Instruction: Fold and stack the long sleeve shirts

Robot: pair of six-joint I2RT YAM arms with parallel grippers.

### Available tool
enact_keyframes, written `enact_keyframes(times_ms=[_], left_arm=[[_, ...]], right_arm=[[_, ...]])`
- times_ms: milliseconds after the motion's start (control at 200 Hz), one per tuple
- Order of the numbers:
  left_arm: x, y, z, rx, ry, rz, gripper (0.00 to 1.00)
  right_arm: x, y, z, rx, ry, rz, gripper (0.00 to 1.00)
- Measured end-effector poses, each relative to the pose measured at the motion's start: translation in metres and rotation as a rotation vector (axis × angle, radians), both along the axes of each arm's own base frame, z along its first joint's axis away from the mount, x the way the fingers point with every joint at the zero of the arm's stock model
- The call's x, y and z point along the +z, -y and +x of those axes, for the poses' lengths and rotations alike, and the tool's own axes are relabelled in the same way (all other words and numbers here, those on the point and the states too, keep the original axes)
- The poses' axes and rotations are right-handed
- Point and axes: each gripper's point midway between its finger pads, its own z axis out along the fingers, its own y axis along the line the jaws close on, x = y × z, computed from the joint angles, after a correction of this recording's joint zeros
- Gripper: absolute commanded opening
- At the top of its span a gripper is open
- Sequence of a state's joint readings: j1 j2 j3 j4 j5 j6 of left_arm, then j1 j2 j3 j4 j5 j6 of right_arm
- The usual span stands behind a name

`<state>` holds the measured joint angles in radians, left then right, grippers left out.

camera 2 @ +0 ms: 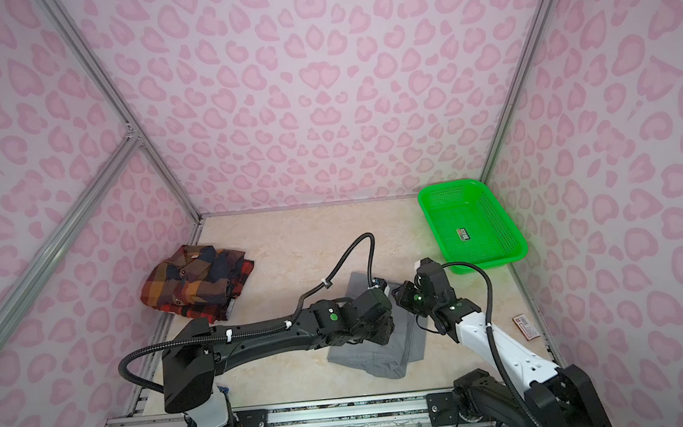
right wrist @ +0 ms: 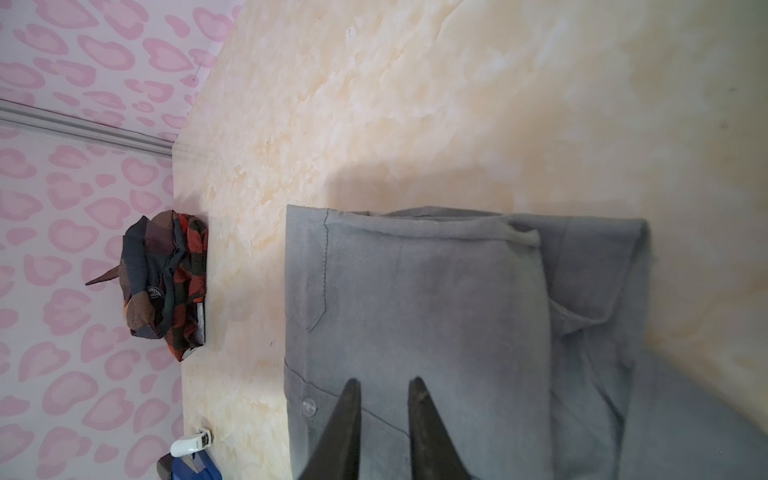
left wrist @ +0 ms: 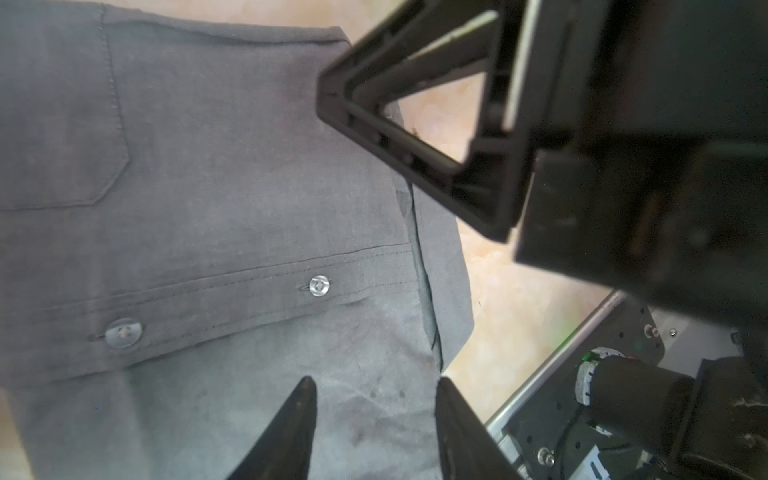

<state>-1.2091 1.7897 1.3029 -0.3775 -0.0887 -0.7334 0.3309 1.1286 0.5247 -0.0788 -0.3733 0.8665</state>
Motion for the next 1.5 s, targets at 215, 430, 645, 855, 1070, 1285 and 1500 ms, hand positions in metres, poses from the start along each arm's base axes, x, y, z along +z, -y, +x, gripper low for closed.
enact_keyframes(times_ms=[215,430,645,855,1070,1285,1500], left_arm=[[-0.031,0.005,-0.013,-0.037,-0.064,-0.002,0.21],[-0.047,0.017,-0.021,-0.073,-0.092,-0.017,0.16],[-0.064,-0.002,-0.015,-0.067,-0.067,0.031,0.17],[-0.069,-0.029,0.010,-0.005,-0.041,0.069,0.19],[-0.042,-0.014,0.018,-0.009,-0.010,0.012,0.22],[-0.005,0.000,0.024,-0.021,0.039,-0.075,0.23],[-0.018,0.005,0.015,-0.048,0.013,-0.062,0.23]], right_arm=[[-0.038,0.000,0.015,0.003,-0.081,0.024,0.10],[-0.078,0.008,0.013,-0.028,-0.152,0.033,0.09],[-0.083,-0.009,0.037,-0.017,-0.082,0.087,0.07],[-0.082,-0.038,0.066,-0.040,-0.029,0.096,0.05],[-0.080,-0.055,0.078,-0.104,-0.007,0.131,0.07],[-0.059,-0.037,0.082,-0.164,0.001,0.129,0.18],[0.019,-0.018,0.093,-0.158,0.130,0.119,0.49]])
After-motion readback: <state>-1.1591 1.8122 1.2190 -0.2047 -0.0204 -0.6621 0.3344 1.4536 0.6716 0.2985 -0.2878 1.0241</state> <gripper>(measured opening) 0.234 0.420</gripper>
